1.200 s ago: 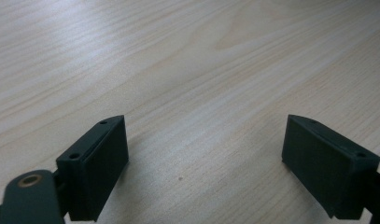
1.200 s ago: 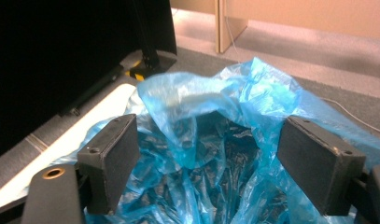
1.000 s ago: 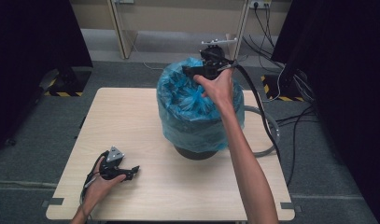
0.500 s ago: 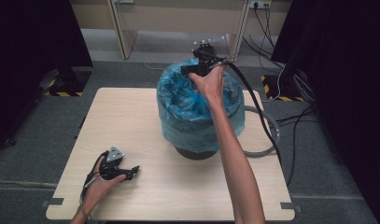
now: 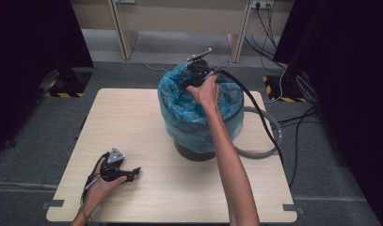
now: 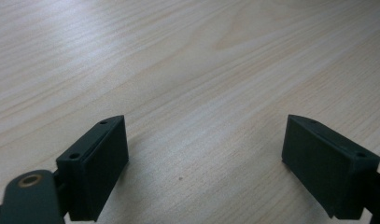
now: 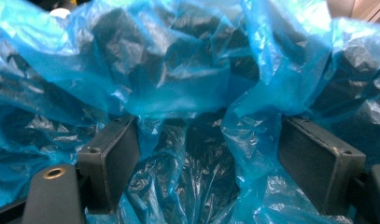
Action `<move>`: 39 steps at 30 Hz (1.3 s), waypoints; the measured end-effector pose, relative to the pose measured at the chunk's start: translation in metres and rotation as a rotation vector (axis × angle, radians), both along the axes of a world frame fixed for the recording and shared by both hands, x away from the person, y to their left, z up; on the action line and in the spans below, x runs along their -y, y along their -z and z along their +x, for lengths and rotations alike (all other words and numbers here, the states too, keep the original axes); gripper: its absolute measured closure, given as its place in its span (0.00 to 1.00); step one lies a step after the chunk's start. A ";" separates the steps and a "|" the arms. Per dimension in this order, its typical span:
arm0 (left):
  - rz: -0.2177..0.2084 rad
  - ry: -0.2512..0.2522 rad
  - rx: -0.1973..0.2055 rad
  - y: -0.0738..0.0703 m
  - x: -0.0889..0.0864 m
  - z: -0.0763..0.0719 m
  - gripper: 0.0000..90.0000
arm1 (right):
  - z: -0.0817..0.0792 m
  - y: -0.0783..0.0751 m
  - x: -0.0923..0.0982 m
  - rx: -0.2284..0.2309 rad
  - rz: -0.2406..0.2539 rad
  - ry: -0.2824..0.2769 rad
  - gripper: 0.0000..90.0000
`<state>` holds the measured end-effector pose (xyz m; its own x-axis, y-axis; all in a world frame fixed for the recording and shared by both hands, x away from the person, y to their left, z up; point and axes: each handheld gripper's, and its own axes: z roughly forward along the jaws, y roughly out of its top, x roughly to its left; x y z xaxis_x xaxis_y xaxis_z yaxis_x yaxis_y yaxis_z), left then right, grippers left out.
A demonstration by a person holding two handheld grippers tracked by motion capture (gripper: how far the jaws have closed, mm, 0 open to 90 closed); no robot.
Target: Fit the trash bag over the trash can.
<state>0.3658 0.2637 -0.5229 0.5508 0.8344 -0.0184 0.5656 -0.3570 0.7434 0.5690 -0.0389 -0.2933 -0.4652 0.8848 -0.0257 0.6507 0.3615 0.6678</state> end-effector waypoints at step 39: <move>0.000 -0.001 0.000 0.000 0.000 0.000 0.15 | -0.057 -0.059 0.112 0.167 0.142 0.005 0.24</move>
<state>0.3658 0.2637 -0.5229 0.5498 0.8351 -0.0184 0.5662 -0.3564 0.7433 0.5124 -0.1512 -0.2340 -0.4603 0.8874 0.0235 0.5286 0.2528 0.8103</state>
